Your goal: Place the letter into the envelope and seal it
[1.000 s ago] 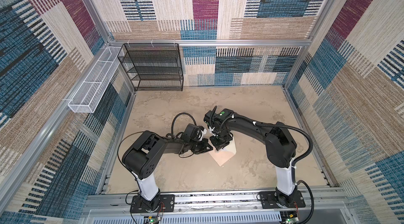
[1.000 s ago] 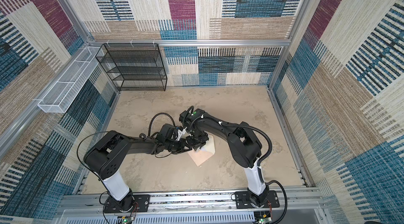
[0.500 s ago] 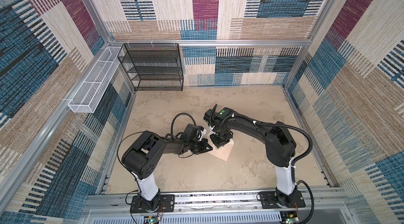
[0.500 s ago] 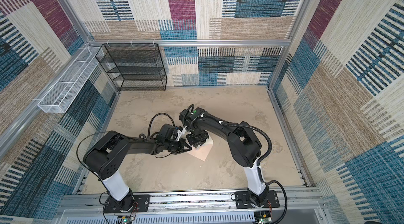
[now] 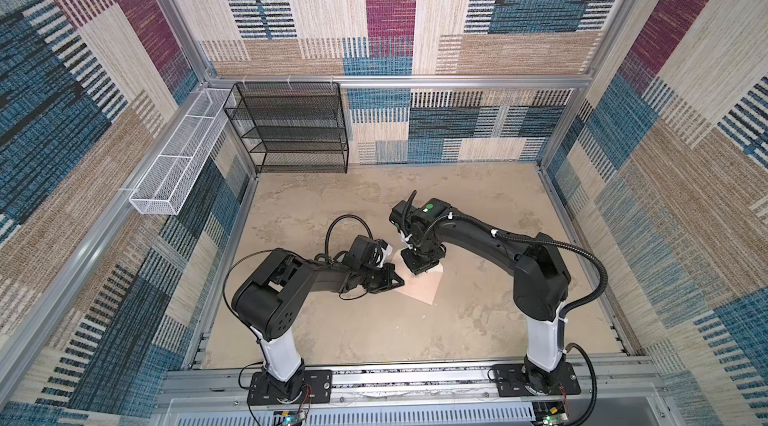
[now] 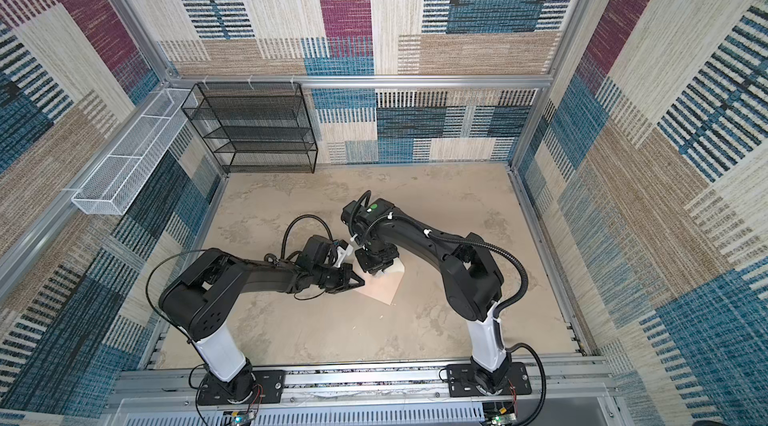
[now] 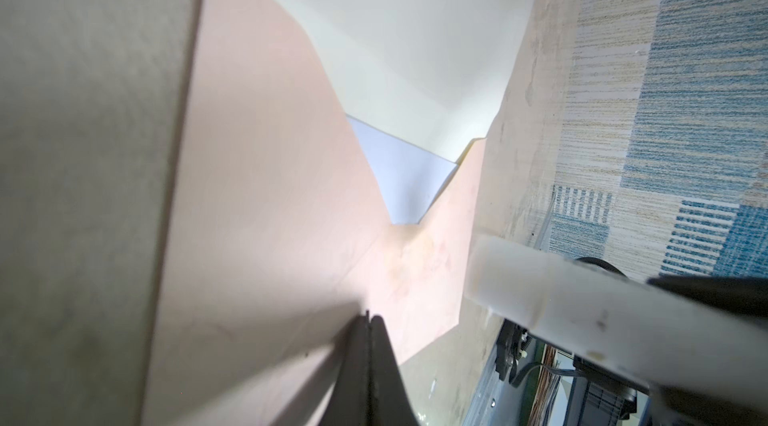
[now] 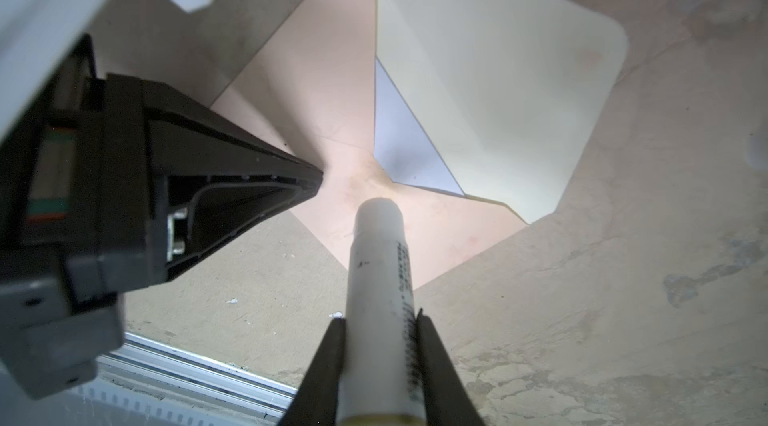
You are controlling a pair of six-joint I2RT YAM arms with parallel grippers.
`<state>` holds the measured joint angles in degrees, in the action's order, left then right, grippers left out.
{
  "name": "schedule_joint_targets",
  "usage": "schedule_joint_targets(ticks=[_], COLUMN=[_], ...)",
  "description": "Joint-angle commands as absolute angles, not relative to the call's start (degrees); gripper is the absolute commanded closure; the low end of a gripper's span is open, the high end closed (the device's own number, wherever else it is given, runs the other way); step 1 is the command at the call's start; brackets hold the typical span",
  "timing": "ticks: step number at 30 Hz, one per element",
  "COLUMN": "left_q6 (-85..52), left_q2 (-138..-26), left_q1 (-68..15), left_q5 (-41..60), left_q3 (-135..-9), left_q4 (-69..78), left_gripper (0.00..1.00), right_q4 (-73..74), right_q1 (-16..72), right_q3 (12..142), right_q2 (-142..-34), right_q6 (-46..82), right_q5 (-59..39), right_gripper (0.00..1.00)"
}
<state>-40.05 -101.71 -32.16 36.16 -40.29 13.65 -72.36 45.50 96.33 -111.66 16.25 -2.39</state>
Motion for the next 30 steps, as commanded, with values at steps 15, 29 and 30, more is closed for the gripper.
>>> schedule_joint_targets(ticks=[15, 29, 30], left_q6=[-35.54, -44.77, -45.98], left_q2=[-82.87, -50.67, -50.60], left_q1=[-31.29, -30.41, -30.47], left_q5=[31.52, 18.84, 18.70], left_q3=[-46.57, -41.56, -41.48], left_q4=[-3.49, 7.03, 9.22], left_gripper=[0.73, 0.31, 0.31], right_q4=[-39.02, 29.79, 33.86], right_q1=[43.30, 43.25, 43.34], right_q3=[81.29, 36.93, 35.43], right_q2=[-82.50, -50.91, -51.48], right_q6=[18.80, 16.72, 16.80], right_q5=[1.08, -0.14, -0.64], right_gripper=[1.00, 0.99, 0.99])
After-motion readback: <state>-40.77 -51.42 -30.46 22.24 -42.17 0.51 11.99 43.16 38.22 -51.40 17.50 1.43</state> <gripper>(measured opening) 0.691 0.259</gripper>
